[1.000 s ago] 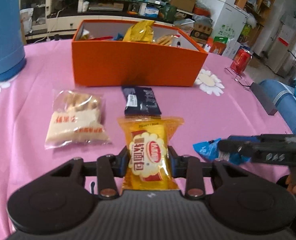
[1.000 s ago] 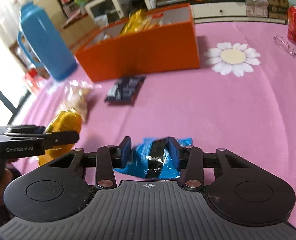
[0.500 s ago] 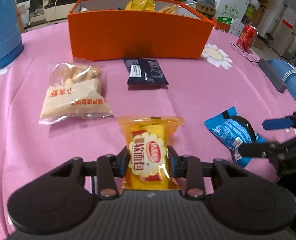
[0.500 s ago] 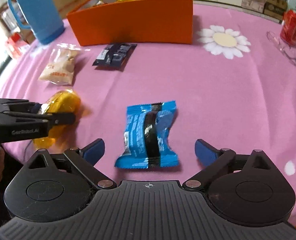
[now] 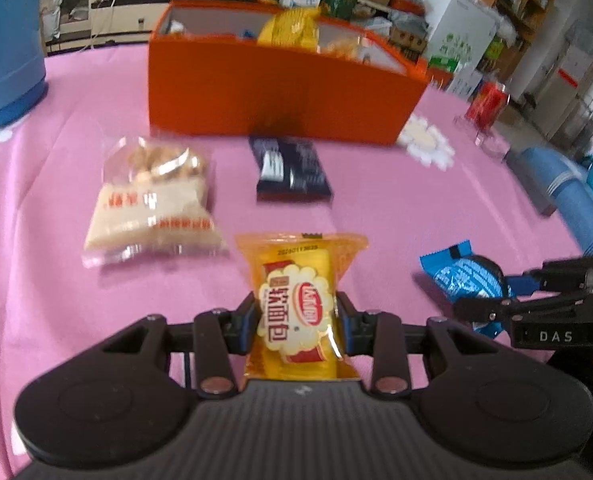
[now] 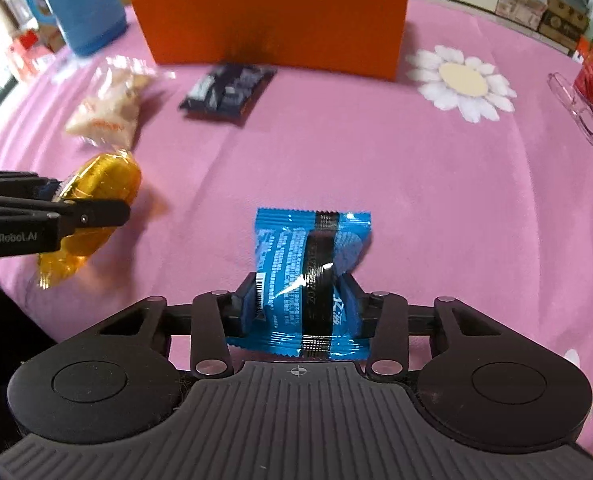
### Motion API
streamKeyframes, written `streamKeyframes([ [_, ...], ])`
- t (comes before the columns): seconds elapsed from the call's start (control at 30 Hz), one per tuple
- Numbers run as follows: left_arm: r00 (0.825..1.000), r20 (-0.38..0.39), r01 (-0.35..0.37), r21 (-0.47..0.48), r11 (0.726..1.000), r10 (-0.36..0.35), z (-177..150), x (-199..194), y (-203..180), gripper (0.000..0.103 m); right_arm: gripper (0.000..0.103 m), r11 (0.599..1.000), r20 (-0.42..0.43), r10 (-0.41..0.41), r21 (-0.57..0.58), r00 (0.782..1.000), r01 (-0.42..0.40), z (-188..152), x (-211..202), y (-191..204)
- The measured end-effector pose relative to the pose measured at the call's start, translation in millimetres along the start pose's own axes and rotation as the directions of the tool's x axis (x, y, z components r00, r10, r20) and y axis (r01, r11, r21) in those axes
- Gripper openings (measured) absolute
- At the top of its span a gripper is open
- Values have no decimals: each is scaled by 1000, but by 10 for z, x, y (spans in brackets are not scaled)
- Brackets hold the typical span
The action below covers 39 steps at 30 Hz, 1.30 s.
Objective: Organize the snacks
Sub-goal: 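Carry the cake pack and blue wafer pack over the orange box, then open both tools to drop the packs into the orange box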
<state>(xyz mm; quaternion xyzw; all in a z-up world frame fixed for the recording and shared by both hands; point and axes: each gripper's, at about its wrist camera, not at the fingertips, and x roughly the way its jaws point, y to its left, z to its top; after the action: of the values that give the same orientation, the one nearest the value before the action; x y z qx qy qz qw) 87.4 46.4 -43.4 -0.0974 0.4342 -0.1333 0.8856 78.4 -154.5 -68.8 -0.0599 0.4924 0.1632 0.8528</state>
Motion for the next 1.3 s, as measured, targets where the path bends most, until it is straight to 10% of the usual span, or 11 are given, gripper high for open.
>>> streamKeyframes([
  [0.2,992,122,20,-10,1000,-18,616,-204,-34,34,13,995,188,70,53,980,-82,319,-440,-154],
  [0.37,969,243,40,-6,999,-37,1471,-154,-66,34,13,998,391,58,-13,919,-58,1101,-629,-250],
  [0.63,967,252,-44,-27,999,49,2525,736,39,34,13,999,420,41,-47,906,-24,2327,188,-471],
  [0.8,982,167,-76,-89,993,90,2443,1117,393,36,22,999,361,50,-17,931,-47,2563,832,-578],
  [0.9,975,199,-77,-106,991,97,2366,1023,461,53,35,997,359,72,11,931,-81,2546,956,-644],
  [1.03,958,266,-77,-114,990,105,2176,641,457,57,77,997,454,50,35,890,-74,2301,601,-625],
  [1.17,953,277,-96,-103,990,121,1813,314,396,58,87,996,521,47,37,852,-77,1803,109,-533],
  [1.3,962,231,-128,-85,988,144,1414,176,298,58,87,989,462,75,79,884,-125,1243,-24,-441],
])
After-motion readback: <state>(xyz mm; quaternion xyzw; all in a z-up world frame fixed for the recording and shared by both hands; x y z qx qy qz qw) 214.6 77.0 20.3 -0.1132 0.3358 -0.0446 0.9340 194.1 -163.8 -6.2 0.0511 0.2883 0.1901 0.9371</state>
